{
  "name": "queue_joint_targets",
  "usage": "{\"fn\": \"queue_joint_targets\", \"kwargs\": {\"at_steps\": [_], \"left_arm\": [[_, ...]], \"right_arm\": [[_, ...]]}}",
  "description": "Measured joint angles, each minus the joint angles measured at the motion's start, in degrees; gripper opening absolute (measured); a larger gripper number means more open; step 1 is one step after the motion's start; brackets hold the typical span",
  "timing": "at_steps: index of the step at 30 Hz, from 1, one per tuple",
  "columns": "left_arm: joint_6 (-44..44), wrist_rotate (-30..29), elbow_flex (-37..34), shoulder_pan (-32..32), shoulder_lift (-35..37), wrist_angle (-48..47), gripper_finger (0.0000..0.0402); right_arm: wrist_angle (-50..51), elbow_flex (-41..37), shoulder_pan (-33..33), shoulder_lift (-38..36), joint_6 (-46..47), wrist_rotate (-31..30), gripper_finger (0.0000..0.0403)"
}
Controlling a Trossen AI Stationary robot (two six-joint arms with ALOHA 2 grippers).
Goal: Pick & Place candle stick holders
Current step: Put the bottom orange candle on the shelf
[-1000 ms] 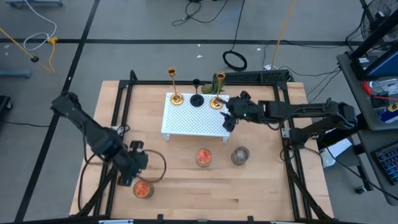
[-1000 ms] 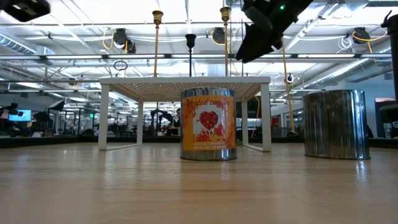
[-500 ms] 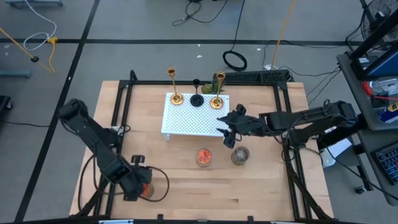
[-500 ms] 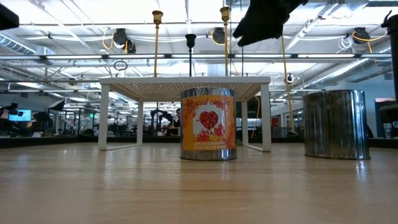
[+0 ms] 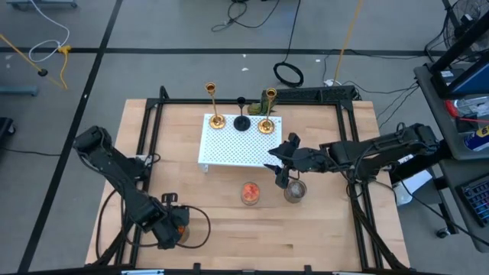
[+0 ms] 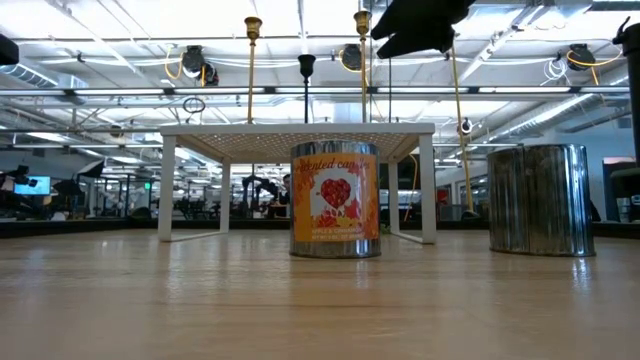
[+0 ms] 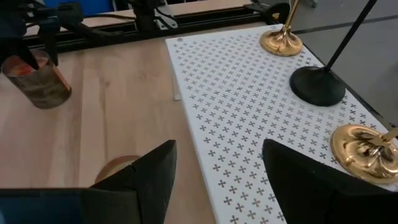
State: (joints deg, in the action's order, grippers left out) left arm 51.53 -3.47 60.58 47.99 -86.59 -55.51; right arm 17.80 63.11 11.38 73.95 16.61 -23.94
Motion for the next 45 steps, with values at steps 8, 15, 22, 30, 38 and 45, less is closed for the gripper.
{"fn": "queue_joint_targets", "kwargs": {"at_steps": [8,15,22,30,38,45], "left_arm": [[-0.4,-1.1,0.0,-0.2,0.0,-1.0,0.0147],[-4.0,0.1,0.0,-0.2,0.0,-1.4,0.0057],[-5.4,0.0,0.0,-1.4,0.0,-1.4,0.0011],[-10.3,-1.2,0.0,-5.2,0.3,-1.5,0.0005],[-23.3,-4.3,7.4,-11.9,0.5,-8.9,0.0004],[-37.0,-8.5,21.8,-19.4,0.7,-21.5,0.0003]], "right_arm": [[0.0,0.0,0.0,0.0,-0.8,0.0,0.0238],[0.0,0.0,0.0,0.0,-0.8,0.0,0.0238],[0.0,0.0,0.0,0.0,-0.8,0.0,0.0238],[0.0,0.0,0.0,0.0,-0.8,0.0,0.0238],[0.0,0.0,0.0,0.0,-0.8,0.0,0.0238],[0.0,0.0,0.0,0.0,-0.8,0.0,0.0238]]}}
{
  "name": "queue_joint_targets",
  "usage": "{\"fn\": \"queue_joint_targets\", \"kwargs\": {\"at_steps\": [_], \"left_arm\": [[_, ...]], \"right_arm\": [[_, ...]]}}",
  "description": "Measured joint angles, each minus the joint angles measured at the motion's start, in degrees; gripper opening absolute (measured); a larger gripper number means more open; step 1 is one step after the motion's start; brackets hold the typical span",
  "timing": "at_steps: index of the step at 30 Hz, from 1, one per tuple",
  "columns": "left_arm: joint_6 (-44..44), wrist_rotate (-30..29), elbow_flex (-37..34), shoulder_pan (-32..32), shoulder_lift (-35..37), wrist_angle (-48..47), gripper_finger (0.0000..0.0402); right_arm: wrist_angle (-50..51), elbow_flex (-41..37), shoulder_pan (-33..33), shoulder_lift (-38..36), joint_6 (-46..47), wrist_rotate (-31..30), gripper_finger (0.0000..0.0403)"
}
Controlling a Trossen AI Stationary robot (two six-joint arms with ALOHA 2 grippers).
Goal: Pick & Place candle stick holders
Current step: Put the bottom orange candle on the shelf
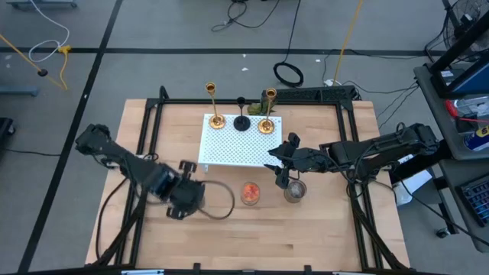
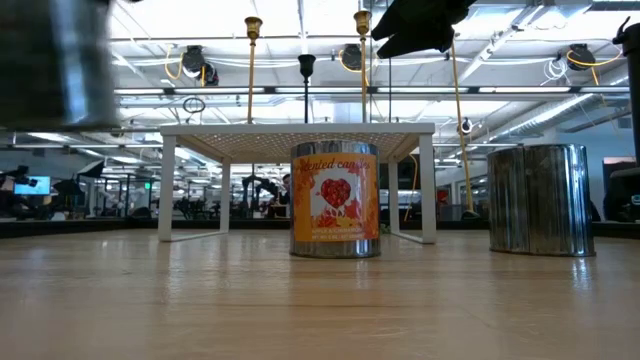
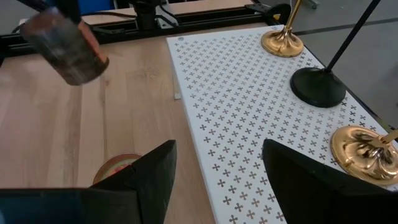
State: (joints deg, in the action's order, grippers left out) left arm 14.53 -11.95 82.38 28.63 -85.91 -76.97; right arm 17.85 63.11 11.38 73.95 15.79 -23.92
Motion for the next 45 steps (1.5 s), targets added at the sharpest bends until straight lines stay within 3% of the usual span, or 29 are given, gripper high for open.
{"fn": "queue_joint_targets", "kwargs": {"at_steps": [7,14,18,29,45], "left_arm": [[-15.1,-0.2,8.6,-13.5,0.0,-0.7,0.0002],[-22.8,-0.5,9.0,-27.1,0.0,3.6,0.0001],[-26.4,3.7,9.0,-32.2,0.0,6.7,0.0001],[-26.3,4.5,9.0,-39.3,-0.8,6.4,0.0002],[-25.7,4.5,9.0,-40.2,-0.8,6.2,0.0017]], "right_arm": [[0.0,0.0,0.0,0.0,0.0,0.0,0.0238],[0.0,0.0,0.0,0.0,-0.4,0.0,0.0238],[0.0,0.0,0.0,0.0,-0.5,0.0,0.0238],[0.0,0.0,0.0,0.0,-1.5,0.0,0.0238],[0.0,0.0,0.0,0.0,-1.5,0.0,0.0238]]}}
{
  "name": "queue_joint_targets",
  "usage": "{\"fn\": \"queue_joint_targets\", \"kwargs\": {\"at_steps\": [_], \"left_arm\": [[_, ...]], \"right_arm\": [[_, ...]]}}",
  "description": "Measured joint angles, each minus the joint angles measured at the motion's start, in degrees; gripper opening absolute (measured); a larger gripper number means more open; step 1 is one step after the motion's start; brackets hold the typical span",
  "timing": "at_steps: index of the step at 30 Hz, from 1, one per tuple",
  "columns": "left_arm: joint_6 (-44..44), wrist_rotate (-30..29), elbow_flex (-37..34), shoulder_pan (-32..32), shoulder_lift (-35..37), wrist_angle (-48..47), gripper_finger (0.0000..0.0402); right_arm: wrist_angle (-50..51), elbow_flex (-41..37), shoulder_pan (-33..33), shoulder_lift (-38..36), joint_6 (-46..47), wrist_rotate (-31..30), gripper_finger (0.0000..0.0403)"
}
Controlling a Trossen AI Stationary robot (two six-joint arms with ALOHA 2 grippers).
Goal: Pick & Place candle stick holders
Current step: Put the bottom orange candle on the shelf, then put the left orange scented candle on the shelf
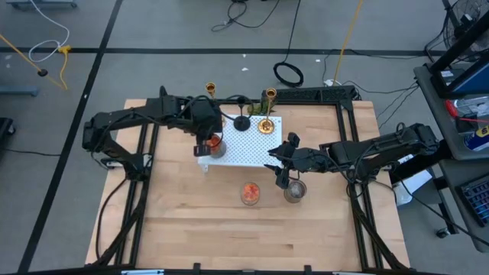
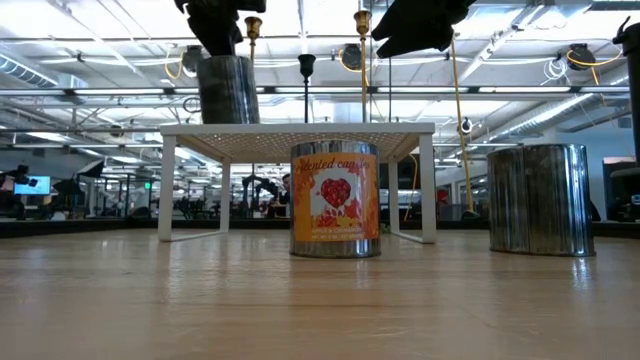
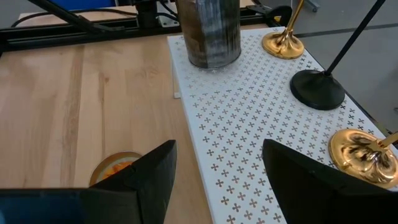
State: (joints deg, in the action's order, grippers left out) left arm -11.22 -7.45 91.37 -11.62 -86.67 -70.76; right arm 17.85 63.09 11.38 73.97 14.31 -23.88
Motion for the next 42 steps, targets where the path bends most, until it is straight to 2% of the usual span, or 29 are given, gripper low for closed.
{"fn": "queue_joint_targets", "kwargs": {"at_steps": [10,15,22,24,27,30,35,39,42], "left_arm": [[-0.3,-0.3,0.0,0.0,0.0,0.7,0.0060],[-0.4,-3.1,0.0,0.0,0.0,0.7,0.0062],[-2.2,-3.2,0.0,2.2,1.2,0.7,0.0062],[-1.8,-3.2,0.0,3.3,2.0,0.5,0.0062],[-0.6,-3.1,0.0,5.3,3.9,0.6,0.0063],[-0.4,-3.1,0.0,8.2,6.0,1.8,0.0063],[-0.7,-3.1,0.0,12.7,10.1,4.2,0.0063],[-0.6,-3.2,-0.9,15.8,11.9,6.4,0.0063],[-1.8,-3.1,-4.2,17.7,13.1,9.9,0.0063]], "right_arm": [[0.0,0.0,0.0,0.0,0.0,0.1,0.0238],[0.0,0.0,0.0,0.0,0.0,0.1,0.0238],[0.0,0.0,0.0,0.0,0.1,0.3,0.0238],[-0.1,-0.2,0.3,0.0,1.0,2.1,0.0238],[-1.1,-2.1,1.5,0.0,0.5,8.3,0.0238],[-7.6,-6.3,3.9,0.0,-0.9,10.5,0.0238],[-21.3,-12.6,6.7,0.4,3.3,8.7,0.0232],[-24.2,-12.8,7.6,2.7,4.7,8.7,0.0209],[-24.9,-10.9,7.5,6.0,6.8,8.7,0.0191]]}}
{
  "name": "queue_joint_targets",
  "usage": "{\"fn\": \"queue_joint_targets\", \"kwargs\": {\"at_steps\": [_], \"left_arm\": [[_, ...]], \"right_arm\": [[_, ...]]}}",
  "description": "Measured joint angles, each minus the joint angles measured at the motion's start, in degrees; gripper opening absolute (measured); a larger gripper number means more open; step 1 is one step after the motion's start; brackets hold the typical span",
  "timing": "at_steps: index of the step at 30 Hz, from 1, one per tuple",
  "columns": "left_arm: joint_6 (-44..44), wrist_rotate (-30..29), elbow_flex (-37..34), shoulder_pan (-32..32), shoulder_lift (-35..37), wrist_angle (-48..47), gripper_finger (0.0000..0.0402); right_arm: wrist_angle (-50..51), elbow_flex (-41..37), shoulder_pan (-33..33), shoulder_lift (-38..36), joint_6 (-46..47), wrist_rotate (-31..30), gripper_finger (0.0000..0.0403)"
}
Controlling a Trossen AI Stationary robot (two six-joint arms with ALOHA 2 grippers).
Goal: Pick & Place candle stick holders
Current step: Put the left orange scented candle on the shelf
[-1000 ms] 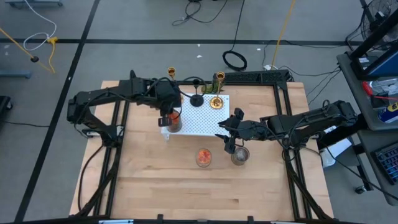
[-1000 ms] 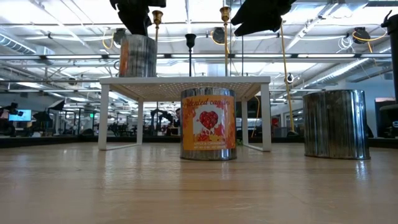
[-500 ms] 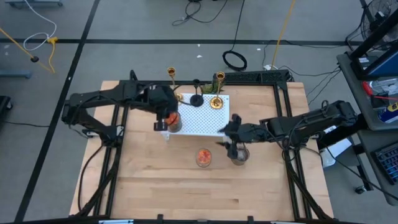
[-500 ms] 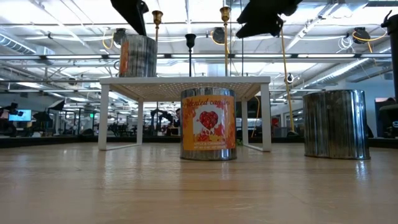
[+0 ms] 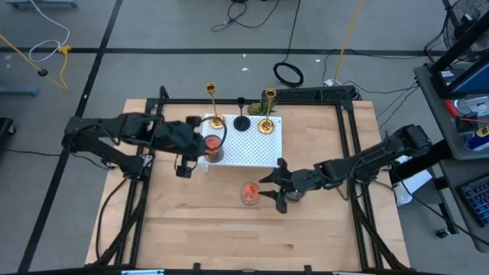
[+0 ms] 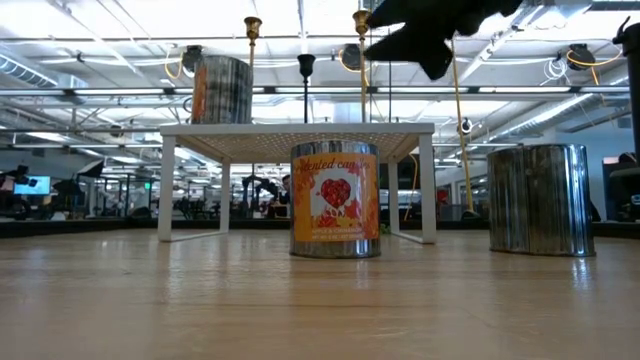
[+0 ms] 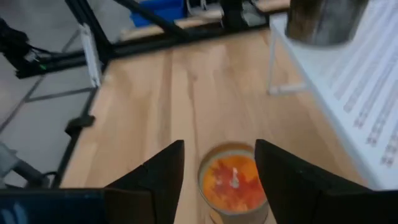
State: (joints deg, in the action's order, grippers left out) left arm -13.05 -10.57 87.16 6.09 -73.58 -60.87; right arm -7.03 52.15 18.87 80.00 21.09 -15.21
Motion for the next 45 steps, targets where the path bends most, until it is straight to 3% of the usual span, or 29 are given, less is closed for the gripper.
{"fn": "queue_joint_targets", "kwargs": {"at_steps": [5,10,17,22,27,34,45], "left_arm": [[1.2,-0.1,-9.0,2.9,1.7,11.0,0.0063],[3.4,-0.5,-15.4,5.4,2.6,15.6,0.0063],[8.4,-10.7,-18.0,9.8,4.4,15.1,0.0063],[10.2,-12.5,-18.5,11.5,5.8,17.0,0.0063],[11.5,-13.9,-19.3,12.1,6.2,18.6,0.0063],[11.9,-15.6,-19.9,12.0,6.2,18.6,0.0063],[11.9,-15.6,-19.9,12.0,6.2,18.8,0.0063]], "right_arm": [[1.5,3.1,0.0,5.3,3.6,0.3,0.0179],[8.5,6.7,0.0,7.6,8.4,0.3,0.0180],[17.9,11.4,-0.2,7.9,11.3,-2.8,0.0177],[22.3,10.2,-1.3,7.9,14.3,-6.3,0.0176],[19.1,6.2,-2.5,7.9,16.5,-6.7,0.0176],[5.7,0.2,-2.8,7.9,17.3,-5.5,0.0176],[2.9,1.6,-3.2,14.9,16.8,-1.9,0.0176]]}}
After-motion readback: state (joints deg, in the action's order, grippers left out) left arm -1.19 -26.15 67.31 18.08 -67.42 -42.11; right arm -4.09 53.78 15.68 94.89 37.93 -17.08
